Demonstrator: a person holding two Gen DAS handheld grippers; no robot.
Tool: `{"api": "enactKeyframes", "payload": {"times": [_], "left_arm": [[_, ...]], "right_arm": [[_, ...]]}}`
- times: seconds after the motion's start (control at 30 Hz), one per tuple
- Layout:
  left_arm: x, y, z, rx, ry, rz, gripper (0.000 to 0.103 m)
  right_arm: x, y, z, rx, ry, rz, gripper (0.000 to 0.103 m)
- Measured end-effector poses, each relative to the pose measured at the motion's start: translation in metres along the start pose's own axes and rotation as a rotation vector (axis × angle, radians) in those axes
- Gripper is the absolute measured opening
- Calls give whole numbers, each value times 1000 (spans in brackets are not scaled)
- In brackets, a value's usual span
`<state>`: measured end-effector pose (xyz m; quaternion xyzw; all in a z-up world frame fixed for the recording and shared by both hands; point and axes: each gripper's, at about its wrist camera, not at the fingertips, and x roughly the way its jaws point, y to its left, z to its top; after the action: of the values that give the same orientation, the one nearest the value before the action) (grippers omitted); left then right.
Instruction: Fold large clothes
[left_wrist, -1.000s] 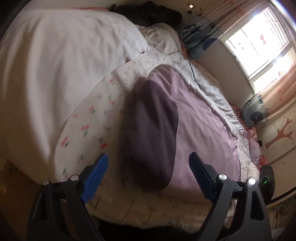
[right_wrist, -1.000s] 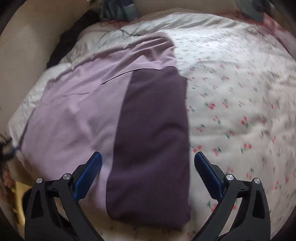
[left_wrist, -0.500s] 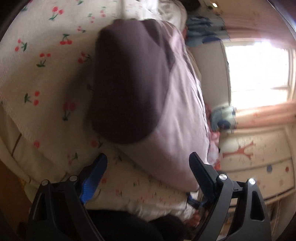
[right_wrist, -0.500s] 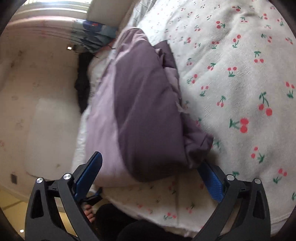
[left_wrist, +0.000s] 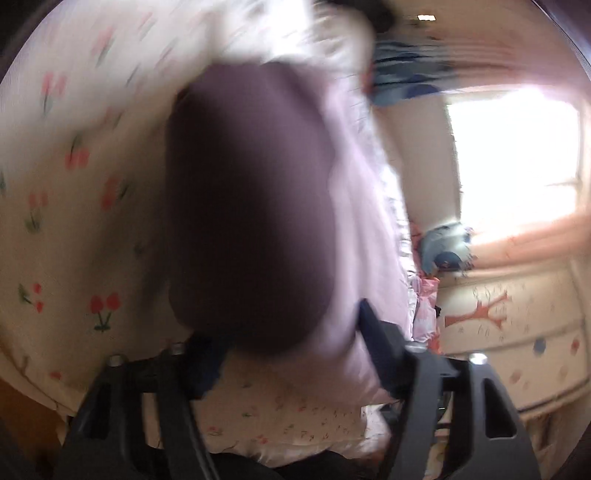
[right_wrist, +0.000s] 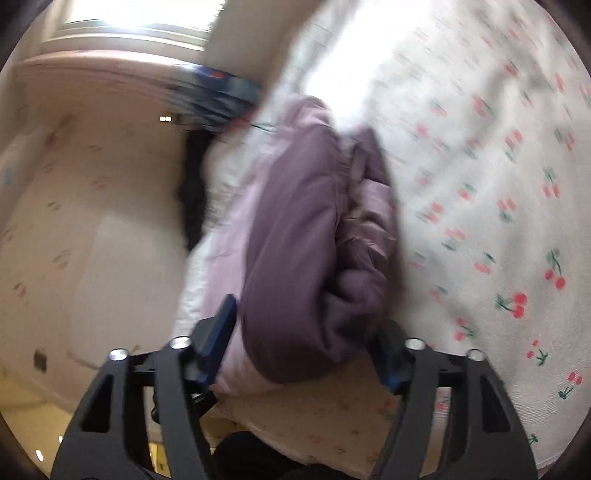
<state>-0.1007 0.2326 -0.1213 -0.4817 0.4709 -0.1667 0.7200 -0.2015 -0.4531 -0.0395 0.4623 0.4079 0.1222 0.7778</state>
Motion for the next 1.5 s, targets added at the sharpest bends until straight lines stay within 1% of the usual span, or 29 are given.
{"api": "enactKeyframes", "payload": {"times": [0.03,0.07,0.17,0.2,0.23,0.27,0.3,0.37,0.43,0.5,0.53,0.6,0.63,0.67,0.7,0.73,0.83,0.9,0.93,1.0,1.07,1.17,1.23,1.3,1.33,1.37,1.4,1.43,1.5], "left_arm": [[1,5,1,-19,-14,0,71],[2,7,1,-26,-25,-8,72],[8,0,5,-24,-59,13,75],[11,-8,8,-13,-53,9,72],[13,-14,9,7,-50,7,61],[11,-28,9,50,-56,0,51],[6,-38,8,87,-60,-9,47],[-8,-60,1,152,-68,-45,42],[-21,-72,-9,194,-71,-75,41],[-33,-70,-23,216,-65,-91,42],[-33,-62,-30,211,-59,-76,46],[-15,-33,-38,167,-18,6,61],[-2,-11,-39,94,13,38,76],[1,8,-41,24,8,-5,78],[-2,12,-42,5,-4,-37,78],[-6,11,-44,5,-22,-41,79],[-14,-2,-41,28,-93,-6,93],[-8,-7,-37,9,-112,11,96],[-4,-10,-38,-4,-122,35,96],[1,-23,-40,6,-165,70,96],[-2,-26,-47,9,-219,85,96],[0,-23,-57,-16,-256,127,95],[-4,-29,-62,24,-290,154,95],[-8,-38,-68,72,-313,170,95],[-13,-27,-60,84,-322,169,95],[-13,-27,-61,91,-332,163,95],[-18,-22,-60,93,-335,147,95],[-15,-20,-54,99,-330,123,89],[-12,-22,-51,115,-302,123,87]], "right_arm": [[9,-13,-1,40,13,-14,70],[13,-20,-1,61,9,8,70],[20,-16,2,50,-28,55,64],[20,-9,3,31,-39,67,54],[19,-1,5,4,-52,86,45],[19,7,10,-16,-61,102,42],[17,15,13,-40,-69,113,38],[2,37,12,-101,-83,139,36],[-19,56,3,-165,-96,166,36],[-38,57,-8,-192,-109,169,37],[-43,48,-16,-180,-107,156,43],[-29,19,-22,-134,-30,75,54],[-22,-2,-25,-75,16,27,58],[-19,-28,-29,18,50,27,57],[-26,-40,-33,66,39,88,57],[-40,-40,-37,65,-6,87,59],[-90,-12,-39,-54,-205,-21,61],[-107,24,-37,-187,-278,-115,65],[-106,49,-35,-265,-287,-142,69],[-87,95,-26,-410,-269,-202,77],[-47,143,-21,-569,-229,-272,81],[42,197,-3,-735,-130,-361,83],[113,214,14,-775,-49,-414,83],[176,214,34,-770,2,-470,83],[205,209,43,-765,26,-510,83],[238,199,51,-753,53,-587,83],[265,180,54,-734,102,-646,89],[286,167,53,-716,154,-676,91],[294,162,51,-724,179,-717,91]]}}
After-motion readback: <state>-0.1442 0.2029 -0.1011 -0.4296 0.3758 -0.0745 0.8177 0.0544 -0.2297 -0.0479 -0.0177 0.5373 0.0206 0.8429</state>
